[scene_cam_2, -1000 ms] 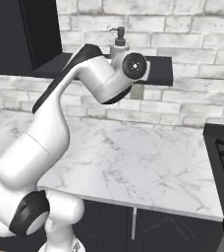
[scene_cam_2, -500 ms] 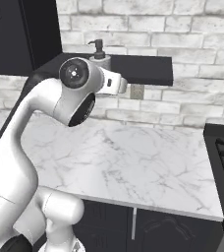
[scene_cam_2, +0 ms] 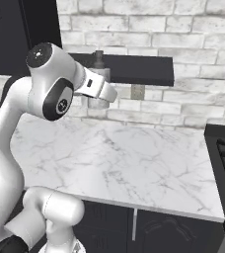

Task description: Open the cabinet. Pick the soap dispenser and place it next to the sink. Then close the cabinet.

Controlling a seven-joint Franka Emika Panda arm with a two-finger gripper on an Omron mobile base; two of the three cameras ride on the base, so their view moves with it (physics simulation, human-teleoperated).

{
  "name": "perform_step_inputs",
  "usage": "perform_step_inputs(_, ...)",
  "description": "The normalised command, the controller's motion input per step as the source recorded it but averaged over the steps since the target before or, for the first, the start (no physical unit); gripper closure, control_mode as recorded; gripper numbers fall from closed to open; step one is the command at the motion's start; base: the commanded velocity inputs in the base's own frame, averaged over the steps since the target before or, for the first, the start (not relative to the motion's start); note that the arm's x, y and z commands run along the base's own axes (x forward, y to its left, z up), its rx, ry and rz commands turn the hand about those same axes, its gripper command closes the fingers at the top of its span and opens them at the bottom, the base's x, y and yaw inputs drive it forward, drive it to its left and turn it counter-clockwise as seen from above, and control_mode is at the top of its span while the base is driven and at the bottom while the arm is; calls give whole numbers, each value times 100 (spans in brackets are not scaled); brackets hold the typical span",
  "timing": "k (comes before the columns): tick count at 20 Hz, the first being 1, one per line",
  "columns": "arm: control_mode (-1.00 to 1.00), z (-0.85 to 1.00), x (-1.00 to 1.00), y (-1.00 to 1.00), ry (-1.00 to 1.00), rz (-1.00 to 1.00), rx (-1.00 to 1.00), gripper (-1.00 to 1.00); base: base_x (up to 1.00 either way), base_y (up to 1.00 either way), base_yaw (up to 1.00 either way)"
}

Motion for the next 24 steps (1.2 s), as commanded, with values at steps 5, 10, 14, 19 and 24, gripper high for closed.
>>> perform_step_inputs(5,-100,1,-16,42,-10,2,0,100,0,0,0)
perform_step_inputs(10,-100,0,-27,62,-15,8,0,100,0,0,0)
perform_step_inputs(14,-100,0,-20,39,-4,7,0,100,0,0,0)
perform_step_inputs(19,-100,0,-31,28,-4,7,0,100,0,0,0)
perform_step_inputs(24,-100,0,-40,40,-8,11,-1,100,0,0,0)
